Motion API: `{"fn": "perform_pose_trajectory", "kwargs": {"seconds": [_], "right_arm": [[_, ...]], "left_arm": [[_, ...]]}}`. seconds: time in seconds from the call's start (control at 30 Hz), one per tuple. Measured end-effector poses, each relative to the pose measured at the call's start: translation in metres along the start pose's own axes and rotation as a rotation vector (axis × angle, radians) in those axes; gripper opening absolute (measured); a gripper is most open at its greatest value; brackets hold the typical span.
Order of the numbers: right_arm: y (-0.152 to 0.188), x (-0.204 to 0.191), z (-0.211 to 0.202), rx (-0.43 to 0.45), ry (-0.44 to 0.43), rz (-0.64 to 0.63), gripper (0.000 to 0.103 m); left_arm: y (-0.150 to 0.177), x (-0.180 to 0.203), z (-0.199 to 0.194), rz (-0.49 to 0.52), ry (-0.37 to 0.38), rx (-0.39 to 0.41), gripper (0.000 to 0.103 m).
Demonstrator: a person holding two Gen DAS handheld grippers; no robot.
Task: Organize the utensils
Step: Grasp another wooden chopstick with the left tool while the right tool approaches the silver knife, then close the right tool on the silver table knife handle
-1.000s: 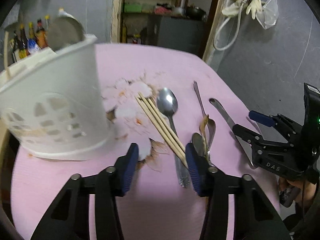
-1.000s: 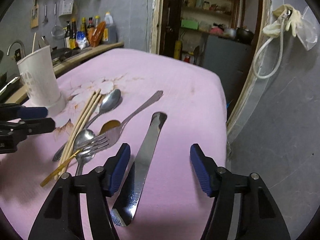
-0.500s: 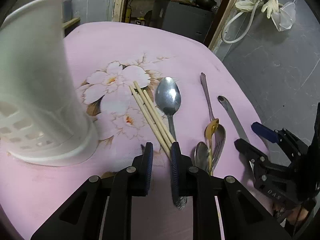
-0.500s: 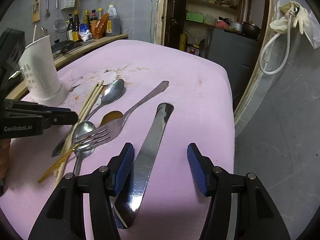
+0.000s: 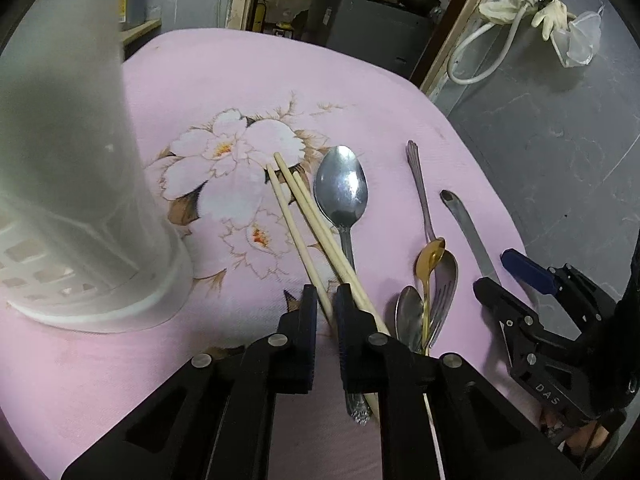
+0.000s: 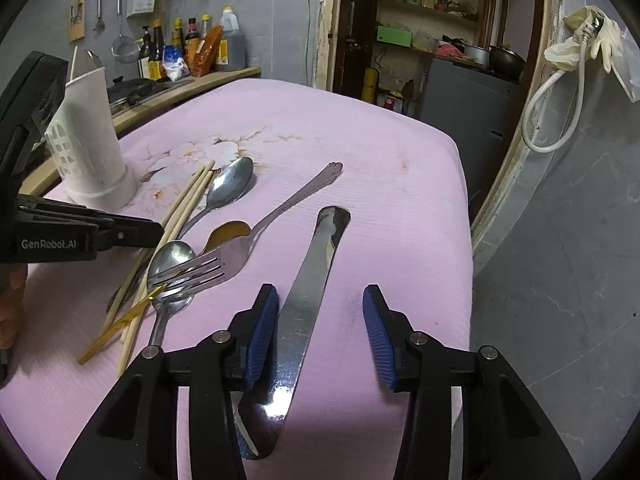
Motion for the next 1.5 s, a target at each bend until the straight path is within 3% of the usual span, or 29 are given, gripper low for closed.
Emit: {"fn": "perform_pose_trajectory", "kwargs": {"seconds": [0.07, 0.13, 0.2, 0.37, 0.63, 0.7, 0.9, 1.13, 1.33, 1.47, 1.5], "right_arm": [[-0.001, -0.001, 0.003, -0.014, -0.007, -0.001, 0.045], [-0.001, -0.001, 0.002, -0.019, -0.025, 0.007, 0.040], [0.001, 0.001, -0.001, -0.025, -0.060, 0.032, 0.026], [0.008, 0.001, -0.010, -0.024, -0.065, 0.046, 0.016], [0.013, 0.002, -0.016, -0.073, -0.067, 0.047, 0.017], [0.007, 0.000, -0.011, -0.086, -0.064, 0.046, 0.023], [-0.010, -0.009, 0.012, -0.128, -0.046, 0.005, 0.036], [-0.023, -0.004, 0.028, -0.182, -0.082, 0.038, 0.038], [-0.022, -0.009, 0.028, -0.193, -0.065, 0.009, 0.033], [-0.025, -0.013, 0.027, -0.212, -0.086, 0.007, 0.016], [-0.025, -0.014, 0.027, -0.214, -0.082, 0.007, 0.016]], "left_arm": [[0.000, 0.000, -0.001, -0.001, -0.004, -0.005, 0.009], [0.000, 0.000, 0.000, -0.010, 0.004, -0.008, 0.007], [0.004, -0.001, -0.003, -0.011, 0.009, -0.008, 0.007], [0.018, -0.003, -0.017, -0.013, 0.023, -0.012, 0.005], [0.045, -0.010, -0.046, -0.001, 0.053, -0.032, 0.004], [0.046, -0.010, -0.050, 0.014, 0.047, -0.039, 0.004], [0.036, -0.004, -0.040, 0.067, 0.030, -0.090, 0.006], [0.019, -0.007, -0.022, 0.071, 0.037, -0.124, 0.006], [0.011, -0.008, -0.011, 0.072, 0.055, -0.116, 0.005], [0.015, -0.006, -0.012, 0.078, 0.035, -0.097, 0.002], [0.016, -0.005, -0.012, 0.075, 0.034, -0.090, 0.002]]}}
Point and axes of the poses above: each gripper's, at about its wrist camera, not at the fingertips, and z roughly the way its jaws point, x to its right, y to its underside, the point moved 6 cm from there along z, roughly the way its jaws point, and after that the axes turned 12 degrees about z, right-handed, at the moved point
